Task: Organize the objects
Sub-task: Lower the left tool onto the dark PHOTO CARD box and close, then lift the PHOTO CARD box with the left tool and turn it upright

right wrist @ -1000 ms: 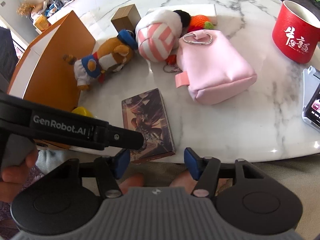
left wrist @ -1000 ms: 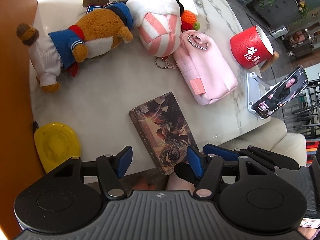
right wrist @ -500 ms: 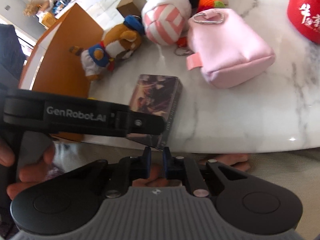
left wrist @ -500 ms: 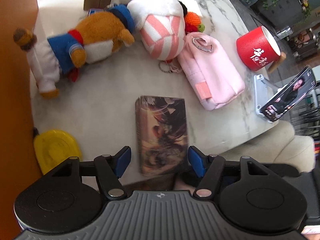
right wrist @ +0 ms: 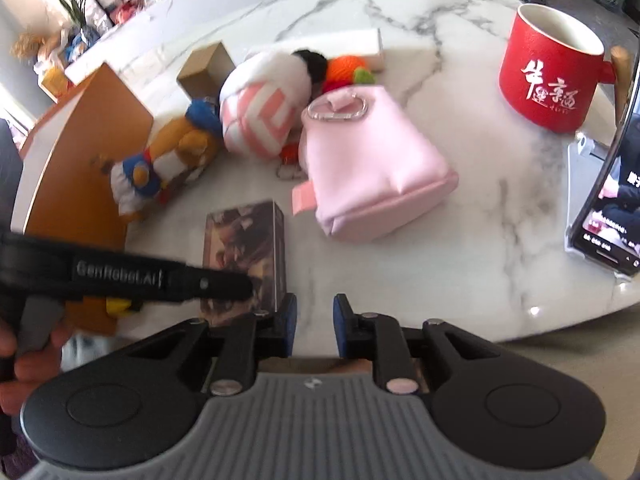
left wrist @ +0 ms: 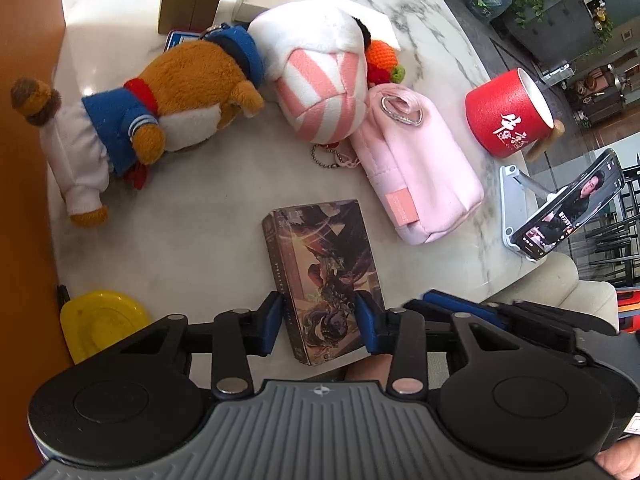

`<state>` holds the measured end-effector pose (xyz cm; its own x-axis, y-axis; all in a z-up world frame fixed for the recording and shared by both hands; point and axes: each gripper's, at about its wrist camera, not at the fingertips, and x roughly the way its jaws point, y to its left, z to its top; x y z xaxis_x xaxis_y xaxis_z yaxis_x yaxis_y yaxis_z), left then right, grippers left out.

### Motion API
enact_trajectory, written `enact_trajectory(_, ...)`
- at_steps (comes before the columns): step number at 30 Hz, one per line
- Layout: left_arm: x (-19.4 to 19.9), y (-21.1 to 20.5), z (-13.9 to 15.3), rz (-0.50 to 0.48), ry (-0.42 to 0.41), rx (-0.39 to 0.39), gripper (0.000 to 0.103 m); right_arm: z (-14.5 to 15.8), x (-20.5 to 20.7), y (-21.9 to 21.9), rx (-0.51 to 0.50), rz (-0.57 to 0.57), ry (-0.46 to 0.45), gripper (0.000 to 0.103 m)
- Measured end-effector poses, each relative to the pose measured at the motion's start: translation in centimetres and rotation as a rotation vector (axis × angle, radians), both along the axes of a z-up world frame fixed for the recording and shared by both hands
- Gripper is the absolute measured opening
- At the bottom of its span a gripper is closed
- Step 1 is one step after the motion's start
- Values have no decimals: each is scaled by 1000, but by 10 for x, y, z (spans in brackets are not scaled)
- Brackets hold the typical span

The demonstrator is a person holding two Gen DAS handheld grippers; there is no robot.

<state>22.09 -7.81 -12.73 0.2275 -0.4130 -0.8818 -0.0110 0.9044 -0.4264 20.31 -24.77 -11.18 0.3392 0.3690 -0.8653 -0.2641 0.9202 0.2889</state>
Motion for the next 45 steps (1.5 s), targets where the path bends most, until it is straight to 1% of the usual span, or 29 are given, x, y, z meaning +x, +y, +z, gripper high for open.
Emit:
enact_trajectory(2,2,0,1,4,1,4,40,-3,2,8,-7,15,-17,18)
enact_trajectory(3,2,1,1,8,3,2,39,-2,1,11,-12,19,-47,17)
enact_trajectory(4,3,2,1,11,8,-3,39,-1,1,14,-23,32,-66,12)
enact_trajectory(6,3,2,1,7,14,-4,39,-1,1,20,-16,47,-65,8)
enact_trajectory(7,3,1,2,-1,11,7,39,-3,1,21,10,56,-35,9)
enact_trajectory(9,1,-2,3,-18,9,24,39,-3,-2,24,0,56,-29,10)
enact_trajectory(14,-10,-2,3,-43,32,21,39,-3,-11,21,11,51,18,10)
enact_trajectory(17,-17,0,2,-42,28,17,39,-5,-20,19,23,51,28,10)
enact_trajectory(20,-23,5,3,-12,32,14,39,-7,-22,19,25,53,45,11)
enact_trajectory(22,-28,8,5,7,15,26,48,-7,-23,19,14,49,44,17)
enact_trajectory(23,-30,10,5,23,17,23,50,-7,-23,18,14,47,43,18)
enact_trajectory(25,-33,13,3,48,38,1,53,-8,-22,16,19,39,53,18)
enact_trajectory(28,-41,17,-3,83,74,-57,57,-8,-20,12,21,20,58,17)
enact_trajectory(31,-47,20,-9,141,62,-119,62,-8,-19,9,18,9,61,17)
enact_trajectory(33,-50,21,-15,178,68,-143,66,-10,-18,8,38,7,78,17)
enact_trajectory(35,-53,20,-21,211,72,-159,67,-10,-17,6,55,-3,93,15)
enact_trajectory(36,-55,21,-25,228,72,-179,67,-11,-17,5,59,-5,95,15)
enact_trajectory(40,-59,19,-33,252,42,-221,71,-10,-16,1,78,-19,101,12)
enact_trajectory(45,-62,17,-39,286,21,-265,72,-9,-16,0,72,-34,95,8)
